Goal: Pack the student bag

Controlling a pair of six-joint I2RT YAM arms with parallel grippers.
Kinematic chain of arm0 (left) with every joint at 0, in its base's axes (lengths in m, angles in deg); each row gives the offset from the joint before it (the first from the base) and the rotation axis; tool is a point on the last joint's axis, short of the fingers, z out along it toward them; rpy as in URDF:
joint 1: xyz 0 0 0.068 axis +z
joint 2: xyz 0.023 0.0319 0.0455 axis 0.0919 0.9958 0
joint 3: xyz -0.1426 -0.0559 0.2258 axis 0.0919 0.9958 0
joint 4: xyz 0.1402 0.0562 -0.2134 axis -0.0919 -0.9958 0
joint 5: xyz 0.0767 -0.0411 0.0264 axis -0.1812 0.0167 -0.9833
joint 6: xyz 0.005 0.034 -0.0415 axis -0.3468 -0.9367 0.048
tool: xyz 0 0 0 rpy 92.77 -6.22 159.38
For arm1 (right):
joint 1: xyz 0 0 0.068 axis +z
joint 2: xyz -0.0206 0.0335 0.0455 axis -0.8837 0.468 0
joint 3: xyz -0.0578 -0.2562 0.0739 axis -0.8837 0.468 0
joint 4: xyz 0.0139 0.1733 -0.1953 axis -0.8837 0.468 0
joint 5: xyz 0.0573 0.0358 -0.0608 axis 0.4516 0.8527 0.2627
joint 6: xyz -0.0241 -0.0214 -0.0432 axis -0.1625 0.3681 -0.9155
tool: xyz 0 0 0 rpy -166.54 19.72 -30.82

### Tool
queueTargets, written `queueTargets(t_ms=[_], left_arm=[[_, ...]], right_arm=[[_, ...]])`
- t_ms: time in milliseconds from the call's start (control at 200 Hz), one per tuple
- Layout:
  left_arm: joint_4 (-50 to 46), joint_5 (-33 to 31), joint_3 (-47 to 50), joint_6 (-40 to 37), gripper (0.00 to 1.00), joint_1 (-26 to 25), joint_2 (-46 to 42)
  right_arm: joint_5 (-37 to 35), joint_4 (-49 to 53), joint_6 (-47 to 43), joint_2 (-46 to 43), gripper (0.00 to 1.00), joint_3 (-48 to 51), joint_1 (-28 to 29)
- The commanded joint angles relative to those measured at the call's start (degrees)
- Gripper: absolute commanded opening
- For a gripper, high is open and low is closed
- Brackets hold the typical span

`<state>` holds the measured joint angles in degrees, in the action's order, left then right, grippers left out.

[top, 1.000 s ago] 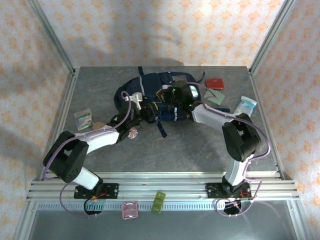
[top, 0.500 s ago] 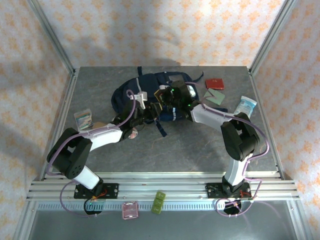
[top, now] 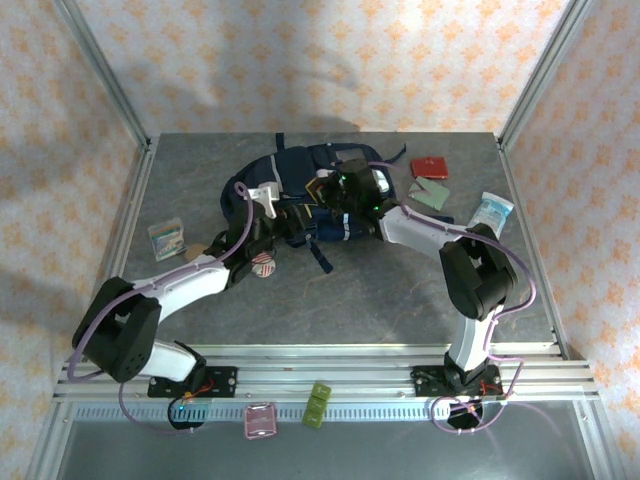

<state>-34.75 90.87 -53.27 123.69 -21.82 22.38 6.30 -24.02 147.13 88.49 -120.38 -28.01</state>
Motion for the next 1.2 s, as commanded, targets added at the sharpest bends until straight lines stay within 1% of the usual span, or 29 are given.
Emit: queueTargets(t_ms=[0, 155, 350, 541, 671, 751, 861, 961, 1086, 1141, 1156, 1196], left_arm=[[-0.8, 2.2, -3.0, -1.7, 0.51, 0.2, 2.9], [0.4, 3.6, -4.7, -2.4, 0.51, 0.2, 5.7], [0.2, 3.5, -7.0, -3.7, 0.51, 0.2, 8.0], [-1.6, -0.3, -8.3, -6.8, 0.52, 0.2, 9.1], [-1.0, -0.8, -8.2, -7.6, 0.53, 0.3, 9.8], [3.0, 1.1, -7.0, -8.9, 0.49, 0.6, 9.7], [10.8, 7.2, -4.5, -8.2, 0.38, 2.2, 9.5], [18.3, 12.5, -2.4, -5.4, 0.38, 3.8, 9.7], [20.2, 15.9, -2.5, -4.4, 0.42, 4.4, 10.8], [22.0, 17.8, -2.3, -4.3, 0.39, 4.7, 11.4], [22.6, 18.2, -2.1, -2.7, 0.38, 4.7, 11.5], [23.0, 18.7, -2.2, -1.9, 0.36, 4.9, 11.9]], right_arm=[[2.3, -8.3, -1.2, -1.7, 0.0, -4.1, 0.7], [2.8, -8.4, -1.2, -1.6, 0.0, -4.4, 0.7], [3.2, -9.0, -1.0, -1.5, 0.0, -4.0, 0.9], [3.5, -9.6, -0.9, -1.5, 0.0, -3.9, 1.2], [3.9, -10.0, -1.0, -1.7, 0.0, -3.9, 1.2], [3.9, -10.1, -0.8, -1.7, 0.0, -3.8, 1.3], [3.9, -10.1, -0.9, -1.7, 0.0, -3.7, 1.2], [3.9, -10.0, -0.9, -1.7, 0.0, -3.6, 1.3], [3.9, -10.0, -0.9, -1.7, 0.0, -3.6, 1.3], [3.6, -9.7, -1.0, -1.7, 0.0, -3.6, 1.3], [3.6, -9.7, -1.0, -1.6, 0.0, -3.7, 1.3], [3.7, -9.7, -1.0, -1.7, 0.0, -3.7, 1.3]])
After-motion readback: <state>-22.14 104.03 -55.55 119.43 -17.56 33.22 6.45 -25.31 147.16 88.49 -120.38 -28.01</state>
